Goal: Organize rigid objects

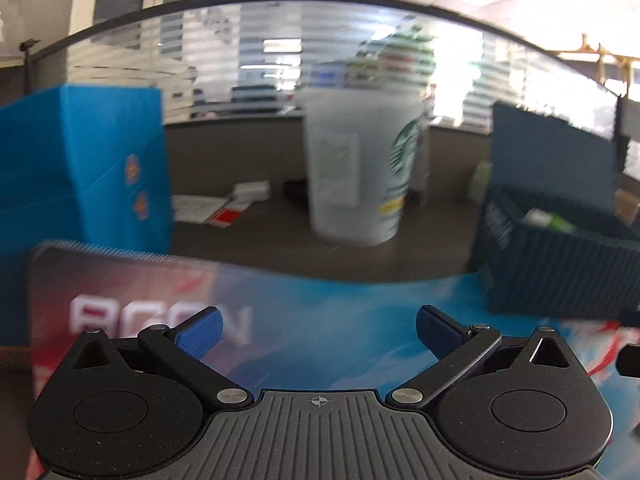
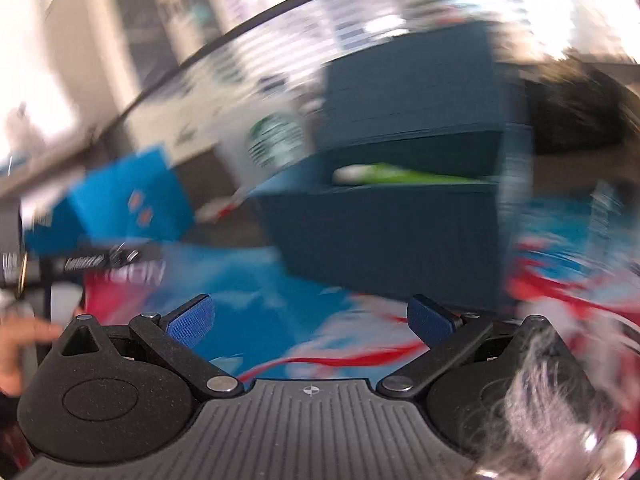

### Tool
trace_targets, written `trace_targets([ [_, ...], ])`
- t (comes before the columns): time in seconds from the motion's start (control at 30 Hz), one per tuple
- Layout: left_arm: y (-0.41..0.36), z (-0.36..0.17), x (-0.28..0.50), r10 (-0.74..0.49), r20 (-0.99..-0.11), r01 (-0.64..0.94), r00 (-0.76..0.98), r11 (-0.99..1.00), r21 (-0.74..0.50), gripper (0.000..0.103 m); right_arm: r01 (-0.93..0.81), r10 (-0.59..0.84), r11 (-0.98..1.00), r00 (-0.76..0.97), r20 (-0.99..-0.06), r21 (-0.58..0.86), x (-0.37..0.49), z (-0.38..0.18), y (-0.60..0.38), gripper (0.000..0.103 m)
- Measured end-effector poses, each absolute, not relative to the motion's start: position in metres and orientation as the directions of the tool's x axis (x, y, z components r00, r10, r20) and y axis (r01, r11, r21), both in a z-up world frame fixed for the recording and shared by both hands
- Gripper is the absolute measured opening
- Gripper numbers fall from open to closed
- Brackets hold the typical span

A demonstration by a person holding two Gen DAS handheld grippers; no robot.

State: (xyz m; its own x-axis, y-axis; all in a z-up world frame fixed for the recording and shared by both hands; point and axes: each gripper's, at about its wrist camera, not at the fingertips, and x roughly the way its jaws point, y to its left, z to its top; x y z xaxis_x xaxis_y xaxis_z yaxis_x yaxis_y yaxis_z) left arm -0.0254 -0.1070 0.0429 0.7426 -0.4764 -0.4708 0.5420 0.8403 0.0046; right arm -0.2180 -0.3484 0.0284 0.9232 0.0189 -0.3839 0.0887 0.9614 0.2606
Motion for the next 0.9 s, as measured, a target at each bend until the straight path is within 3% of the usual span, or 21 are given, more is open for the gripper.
trace_targets([
  [0.17,-0.085,0.028,-0.021,-0.418,-0.480,0.483,0.771,0.876,0.013,0.103,0.109,-0.049,0.989,0.887,-0.459,0.104,-0.175,0.021,-0.290,0.103],
  [0.53,-0.045,0.019,0.005,-0.329,-0.565,0.285,0.757,0.944,-0.168,0.103,0.229,-0.141,0.970,0.803,-0.579,0.082,-0.122,0.011,-0.258,0.103],
  [0.9,-0.061,0.018,0.002,-0.256,-0.603,0.286,0.756,0.957,-0.048,0.103,0.310,-0.242,0.951,0.757,-0.607,0.008,-0.103,0.008,-0.247,0.103],
])
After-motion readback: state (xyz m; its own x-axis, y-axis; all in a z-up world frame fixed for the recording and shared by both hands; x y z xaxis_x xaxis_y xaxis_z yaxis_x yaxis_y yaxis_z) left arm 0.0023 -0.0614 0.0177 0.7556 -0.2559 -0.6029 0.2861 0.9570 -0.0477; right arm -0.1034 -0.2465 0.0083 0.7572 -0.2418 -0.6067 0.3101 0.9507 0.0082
